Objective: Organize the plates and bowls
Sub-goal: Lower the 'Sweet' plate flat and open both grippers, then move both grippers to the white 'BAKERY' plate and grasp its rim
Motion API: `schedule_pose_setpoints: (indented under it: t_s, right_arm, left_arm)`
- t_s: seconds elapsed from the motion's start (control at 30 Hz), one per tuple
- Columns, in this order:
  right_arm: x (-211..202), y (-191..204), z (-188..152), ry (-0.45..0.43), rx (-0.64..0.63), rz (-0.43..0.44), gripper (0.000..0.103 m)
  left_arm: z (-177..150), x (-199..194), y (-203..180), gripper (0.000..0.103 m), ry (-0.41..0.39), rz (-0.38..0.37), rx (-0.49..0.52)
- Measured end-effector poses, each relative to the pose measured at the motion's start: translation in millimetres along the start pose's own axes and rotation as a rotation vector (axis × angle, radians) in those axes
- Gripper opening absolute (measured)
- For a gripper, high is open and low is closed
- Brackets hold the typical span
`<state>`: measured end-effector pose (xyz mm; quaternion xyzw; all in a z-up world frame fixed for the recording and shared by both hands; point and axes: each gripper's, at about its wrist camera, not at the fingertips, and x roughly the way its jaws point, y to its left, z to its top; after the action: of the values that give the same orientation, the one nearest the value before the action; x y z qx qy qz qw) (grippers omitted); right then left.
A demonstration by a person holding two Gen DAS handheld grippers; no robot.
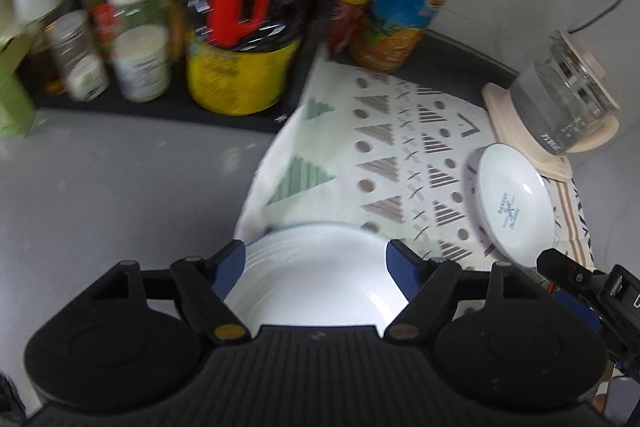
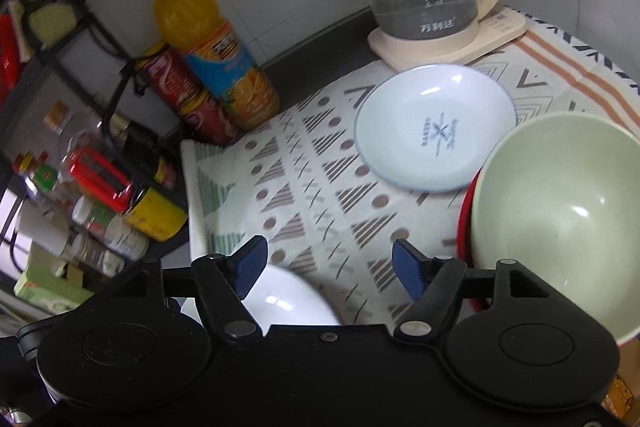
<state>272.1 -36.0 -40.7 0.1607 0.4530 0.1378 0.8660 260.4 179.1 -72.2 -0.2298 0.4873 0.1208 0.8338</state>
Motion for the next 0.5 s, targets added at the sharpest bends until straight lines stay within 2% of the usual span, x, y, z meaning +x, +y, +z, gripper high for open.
schedule_pose_setpoints:
  t_s: [0.1, 0.3, 0.5]
  right_arm:
    - [2.6, -4.4, 8.9, -0.023, 0.024, -0.018, 0.076]
    - [11.4, -15.2, 29.3, -0.067, 0.085, -0.063, 0.076]
    - [18.5, -22.9, 46.9, -0.09, 0.121, -0.124, 0.076]
  left_arm:
    - [11.6, 11.9, -12.7, 0.076, 0.012, -0.024, 0.04]
    - [34.1, 37.9, -40.4, 0.076, 0.042, -0.072, 0.127]
    - [54.8, 58.3, -61.2, 0.076, 0.083, -0.11, 0.173]
